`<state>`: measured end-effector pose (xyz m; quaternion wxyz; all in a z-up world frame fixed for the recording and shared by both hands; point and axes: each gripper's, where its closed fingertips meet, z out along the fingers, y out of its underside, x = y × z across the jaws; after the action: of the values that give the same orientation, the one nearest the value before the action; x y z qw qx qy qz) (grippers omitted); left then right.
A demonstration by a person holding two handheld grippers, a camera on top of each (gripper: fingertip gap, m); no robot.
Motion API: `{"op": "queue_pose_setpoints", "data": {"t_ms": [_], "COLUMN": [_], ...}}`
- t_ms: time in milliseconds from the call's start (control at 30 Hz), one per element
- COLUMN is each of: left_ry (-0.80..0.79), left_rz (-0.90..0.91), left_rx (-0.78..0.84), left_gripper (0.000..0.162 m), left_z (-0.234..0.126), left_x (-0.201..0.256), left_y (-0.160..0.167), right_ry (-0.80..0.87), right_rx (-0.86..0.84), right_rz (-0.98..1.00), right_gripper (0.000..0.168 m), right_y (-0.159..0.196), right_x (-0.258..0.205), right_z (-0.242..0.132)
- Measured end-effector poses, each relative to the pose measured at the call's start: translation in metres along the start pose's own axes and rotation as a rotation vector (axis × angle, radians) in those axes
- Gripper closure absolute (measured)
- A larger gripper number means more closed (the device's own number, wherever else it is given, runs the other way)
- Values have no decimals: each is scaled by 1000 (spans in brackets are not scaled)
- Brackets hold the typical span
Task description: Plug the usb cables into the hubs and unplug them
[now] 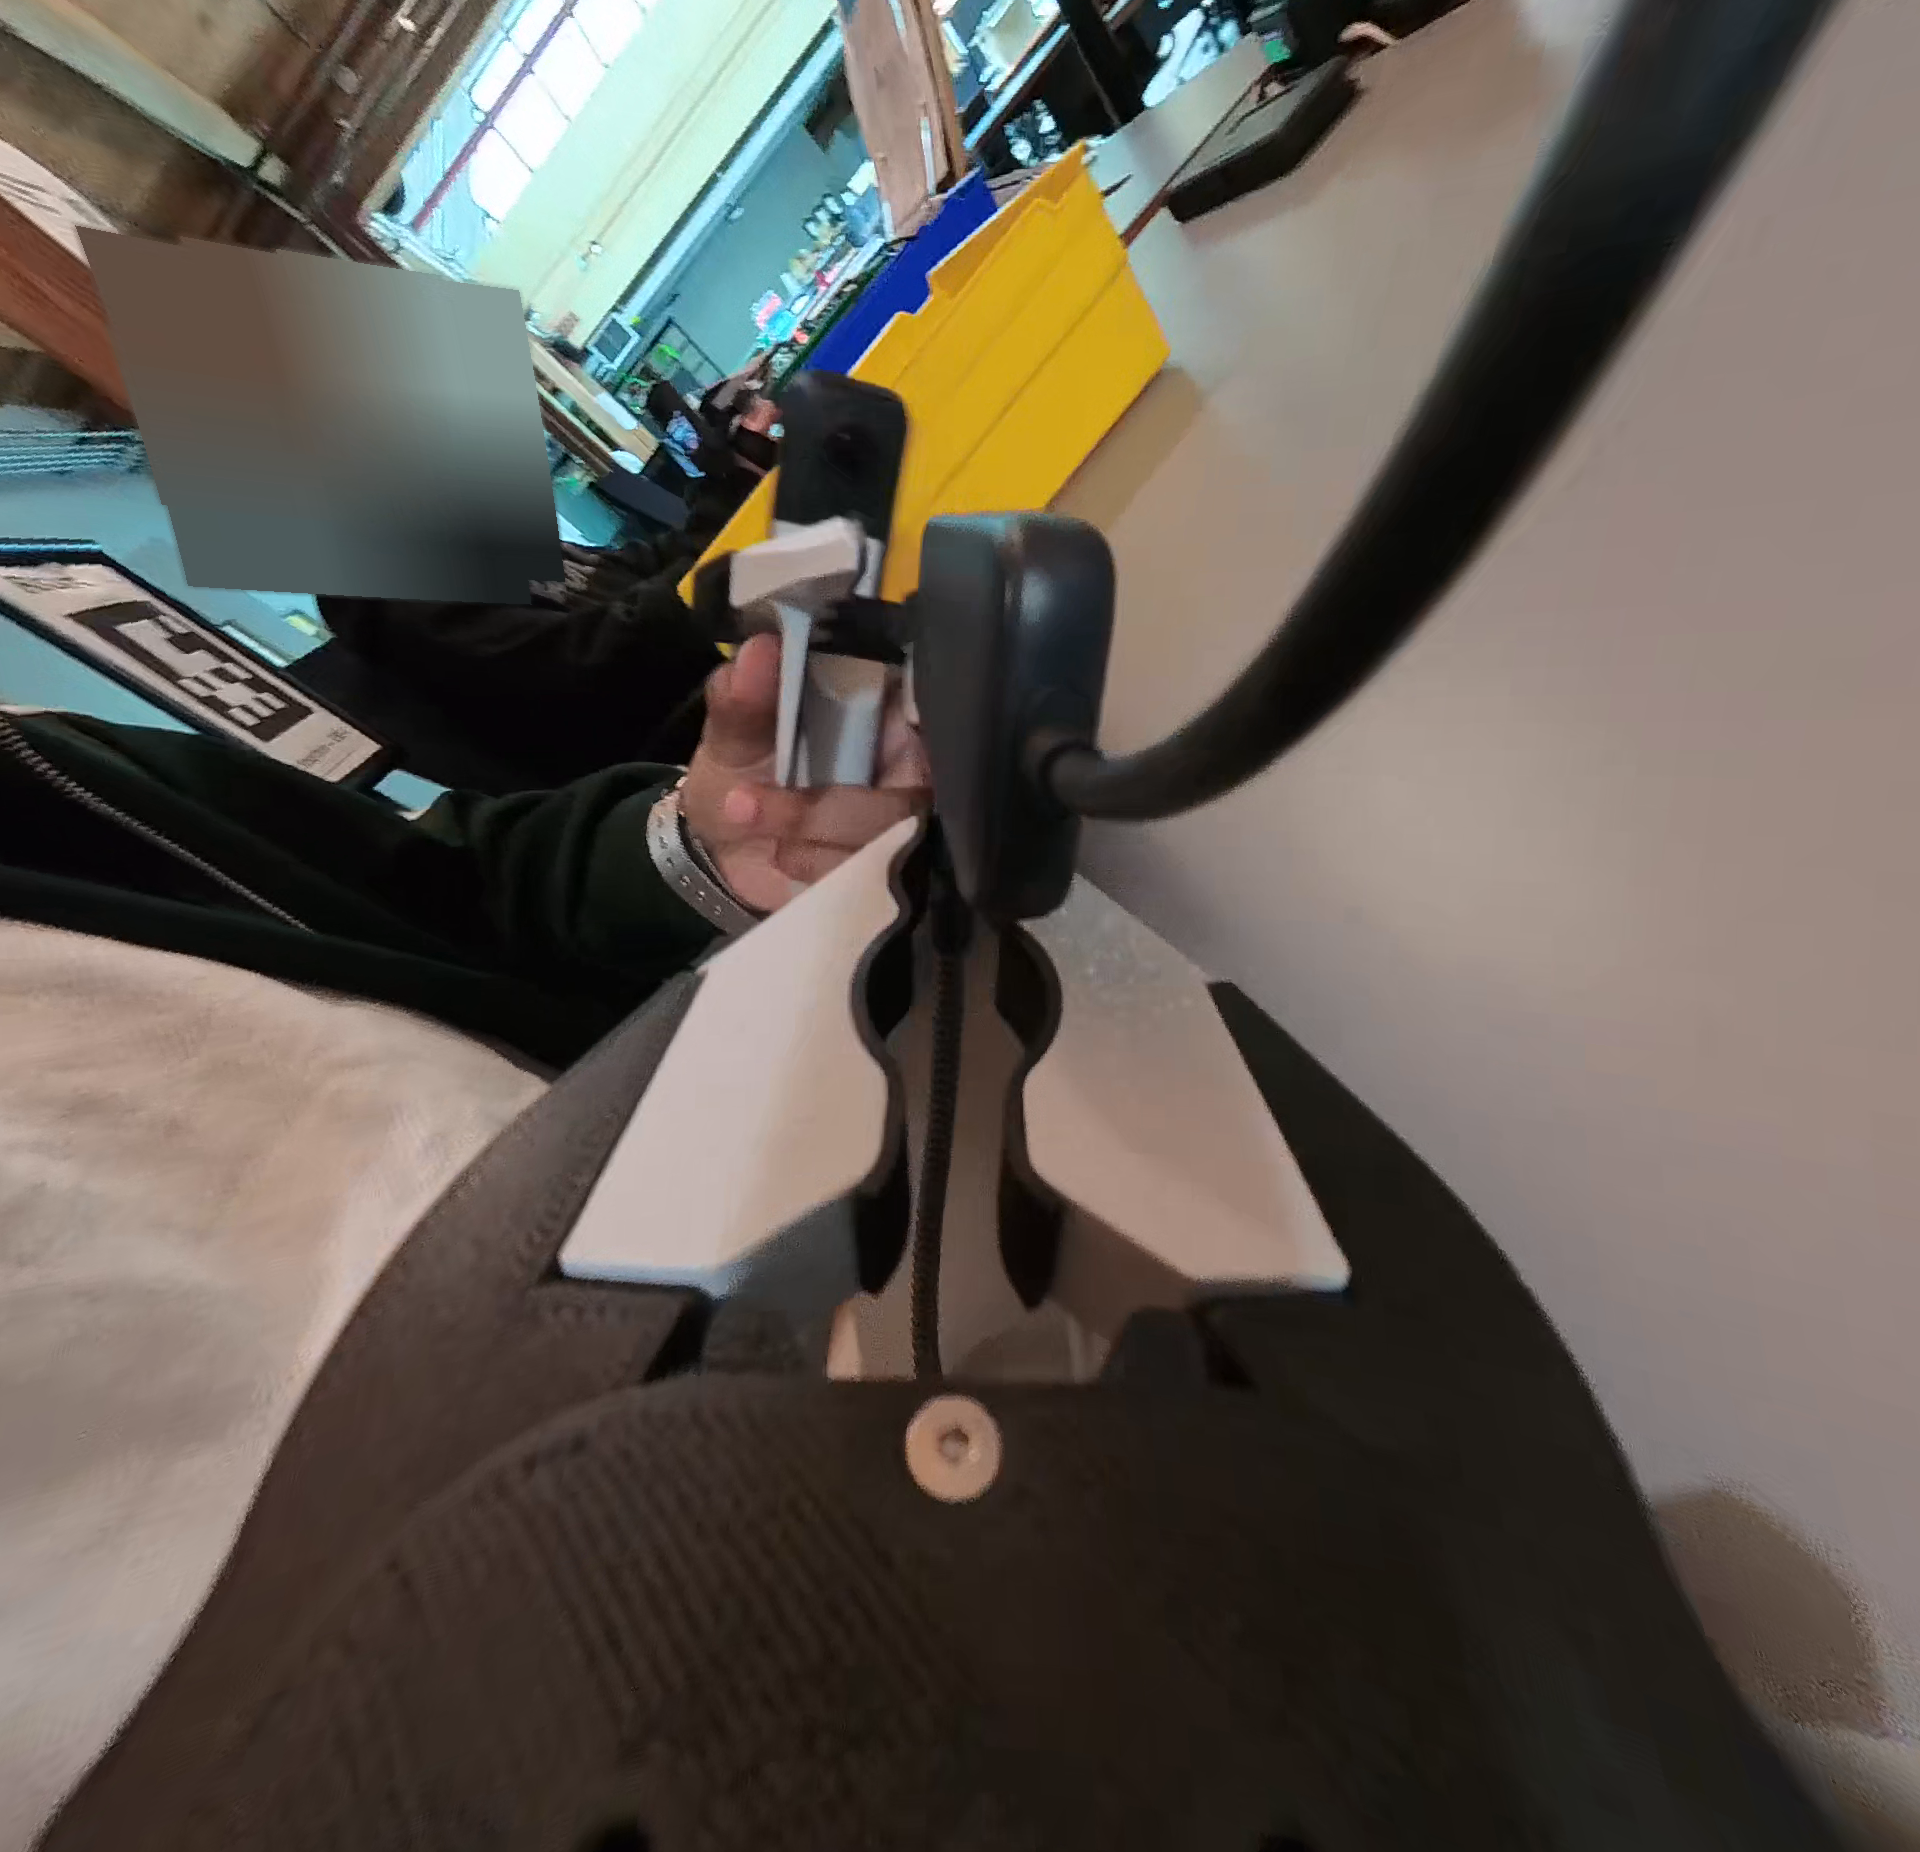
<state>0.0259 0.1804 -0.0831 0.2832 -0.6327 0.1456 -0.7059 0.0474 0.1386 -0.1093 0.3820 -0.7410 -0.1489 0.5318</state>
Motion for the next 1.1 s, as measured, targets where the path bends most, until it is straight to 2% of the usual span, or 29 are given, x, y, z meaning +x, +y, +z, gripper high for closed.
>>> {"op": "queue_pose_setpoints", "data": {"t_ms": [67, 200, 267, 300, 367, 500, 533, 700, 833, 1000, 1100], "left_ry": [-77, -333, -435, -459, -480, -457, -427, -415, -475, -476, -471], "left_rz": [213, 752, 997, 1097, 1244, 1298, 1282, 1200, 1276, 1365, 1406], "left_rx": [-50, -231, -303, -324, -352, -399, -434, -454, -508, -562, -592], "left_gripper": [118, 96, 95, 100, 103, 114, 107, 100, 98, 105, 117], "left_z": [-1, 2, 2, 3, 4, 5, 5, 4, 1, 0, 0], "left_x": [0, -15, -22, -23, -23, -23, -23, -24, -35, -39, -40], "left_y": [0, 17, 25, 29, 36, 47, 52, 53, 55, 63, 69], "right_ry": [12, 42, 59, 82, 132, 169, 162, 142, 70, 128, 130], "right_rx": [-1, -56, -101, -122, -161, -185, -179, -167, -203, -285, -291], "right_rz": [40, 80, 52, 31, -20, -66, -61, -63, -118, -213, -228], "right_gripper": [161, 160, 160, 160, 159, 159, 159, 159, 159, 159, 159], "right_y": [2, 15, 22, 26, 31, 33, 33, 30, 35, 48, 50], "right_x": [6, 12, 11, 13, 17, 19, 18, 16, 0, 3, 2], "right_z": [-5, -2, 2, 4, 4, 3, 3, 1, 5, 9, 11]}}
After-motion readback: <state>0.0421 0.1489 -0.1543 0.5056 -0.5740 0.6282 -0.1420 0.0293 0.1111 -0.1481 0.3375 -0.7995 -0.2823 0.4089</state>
